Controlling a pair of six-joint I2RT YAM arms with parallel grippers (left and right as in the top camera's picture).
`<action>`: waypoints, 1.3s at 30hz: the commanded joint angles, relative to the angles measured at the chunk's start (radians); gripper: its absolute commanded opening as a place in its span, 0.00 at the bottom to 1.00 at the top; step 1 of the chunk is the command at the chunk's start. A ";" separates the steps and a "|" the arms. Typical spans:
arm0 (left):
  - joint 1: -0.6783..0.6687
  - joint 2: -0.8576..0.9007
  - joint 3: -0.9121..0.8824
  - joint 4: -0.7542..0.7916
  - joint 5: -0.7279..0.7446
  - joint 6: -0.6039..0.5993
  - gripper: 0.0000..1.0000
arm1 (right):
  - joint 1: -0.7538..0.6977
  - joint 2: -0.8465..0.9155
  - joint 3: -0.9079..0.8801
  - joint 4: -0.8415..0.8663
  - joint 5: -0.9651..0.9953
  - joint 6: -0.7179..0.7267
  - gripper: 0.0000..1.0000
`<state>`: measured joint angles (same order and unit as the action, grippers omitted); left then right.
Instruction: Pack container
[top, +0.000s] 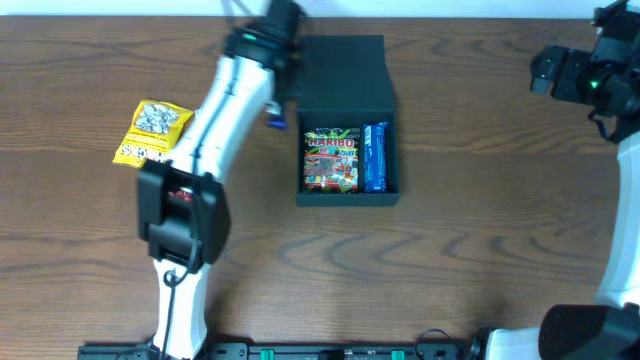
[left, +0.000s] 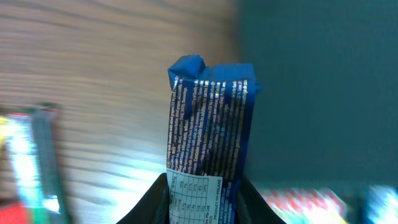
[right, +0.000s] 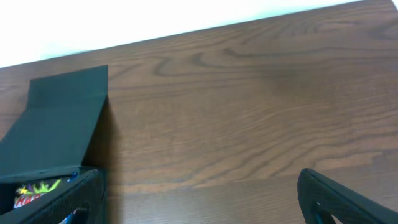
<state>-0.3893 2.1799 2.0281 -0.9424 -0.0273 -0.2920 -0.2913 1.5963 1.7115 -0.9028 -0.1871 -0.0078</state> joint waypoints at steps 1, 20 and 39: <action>-0.103 -0.003 0.010 -0.029 0.040 -0.053 0.06 | -0.029 0.001 -0.006 0.001 -0.004 0.008 0.99; -0.273 0.171 -0.003 -0.018 0.129 -0.329 0.06 | -0.062 0.001 -0.006 0.001 -0.004 -0.008 0.99; -0.285 0.133 0.014 0.028 0.130 -0.280 0.49 | -0.062 0.001 -0.006 0.001 -0.004 -0.008 0.99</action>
<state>-0.6750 2.3653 2.0239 -0.9112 0.0933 -0.6033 -0.3439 1.5967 1.7115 -0.9012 -0.1871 -0.0086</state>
